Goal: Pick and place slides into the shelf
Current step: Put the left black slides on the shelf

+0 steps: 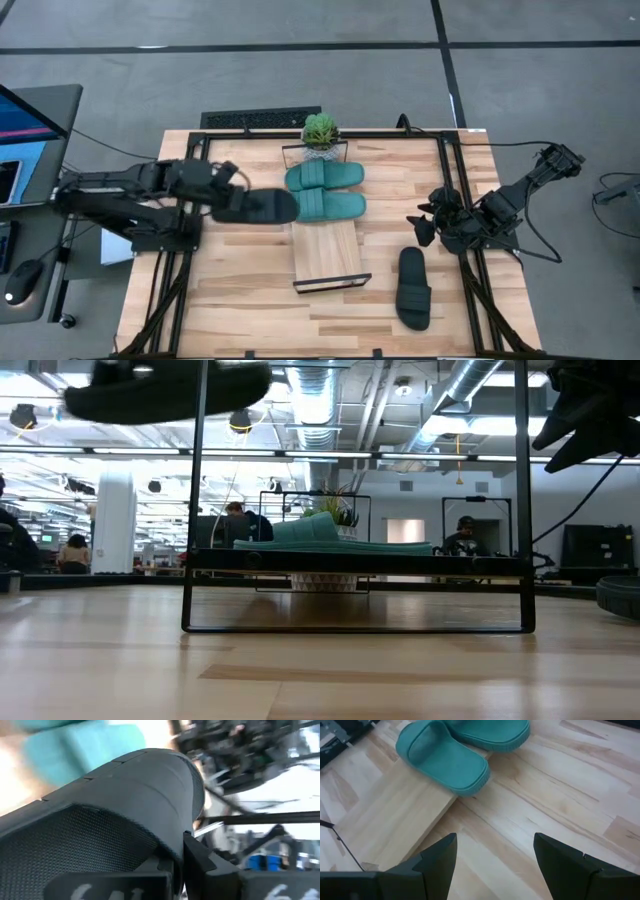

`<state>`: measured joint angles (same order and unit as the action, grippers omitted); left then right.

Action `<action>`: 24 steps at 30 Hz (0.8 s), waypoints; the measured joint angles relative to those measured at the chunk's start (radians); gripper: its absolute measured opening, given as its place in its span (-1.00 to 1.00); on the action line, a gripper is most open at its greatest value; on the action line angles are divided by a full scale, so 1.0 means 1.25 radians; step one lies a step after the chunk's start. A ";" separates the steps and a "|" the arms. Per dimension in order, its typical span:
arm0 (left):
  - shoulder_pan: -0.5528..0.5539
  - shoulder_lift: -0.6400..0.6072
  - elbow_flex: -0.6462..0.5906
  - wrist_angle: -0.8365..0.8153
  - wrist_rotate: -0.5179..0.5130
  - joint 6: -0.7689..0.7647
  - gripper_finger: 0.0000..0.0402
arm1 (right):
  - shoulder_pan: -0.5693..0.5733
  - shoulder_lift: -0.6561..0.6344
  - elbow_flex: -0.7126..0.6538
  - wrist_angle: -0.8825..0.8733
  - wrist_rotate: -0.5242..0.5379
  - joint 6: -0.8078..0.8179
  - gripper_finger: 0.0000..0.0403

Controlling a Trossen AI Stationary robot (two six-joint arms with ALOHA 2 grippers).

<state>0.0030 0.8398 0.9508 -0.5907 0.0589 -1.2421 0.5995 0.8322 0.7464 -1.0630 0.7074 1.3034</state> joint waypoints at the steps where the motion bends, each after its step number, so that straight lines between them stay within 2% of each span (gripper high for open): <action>1: 0.009 0.024 0.013 0.029 0.006 0.013 -1.00 | 0.000 0.000 0.000 -0.002 0.000 -0.007 0.27; 6: 0.013 0.193 0.101 0.070 0.004 0.081 -1.00 | 0.000 0.000 0.000 -0.012 -0.020 -0.065 0.27; 12: -0.018 0.381 0.241 0.107 -0.071 0.099 -1.00 | 0.001 0.000 0.000 -0.067 -0.080 -0.117 0.27; 16: -0.041 0.489 0.333 0.137 -0.093 0.099 -1.00 | 0.003 0.000 0.000 -0.103 -0.087 -0.130 0.27; 20: -0.075 0.585 0.404 0.139 -0.100 0.098 -1.00 | 0.014 0.000 0.000 -0.148 -0.087 -0.143 0.27; 24: -0.101 0.640 0.419 0.183 -0.094 0.052 -1.00 | 0.033 0.000 0.000 -0.174 -0.087 -0.143 0.27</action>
<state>-0.1233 1.6394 1.4746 -0.3622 -0.0582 -1.1769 0.6411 0.8322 0.7464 -1.2808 0.5987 1.1244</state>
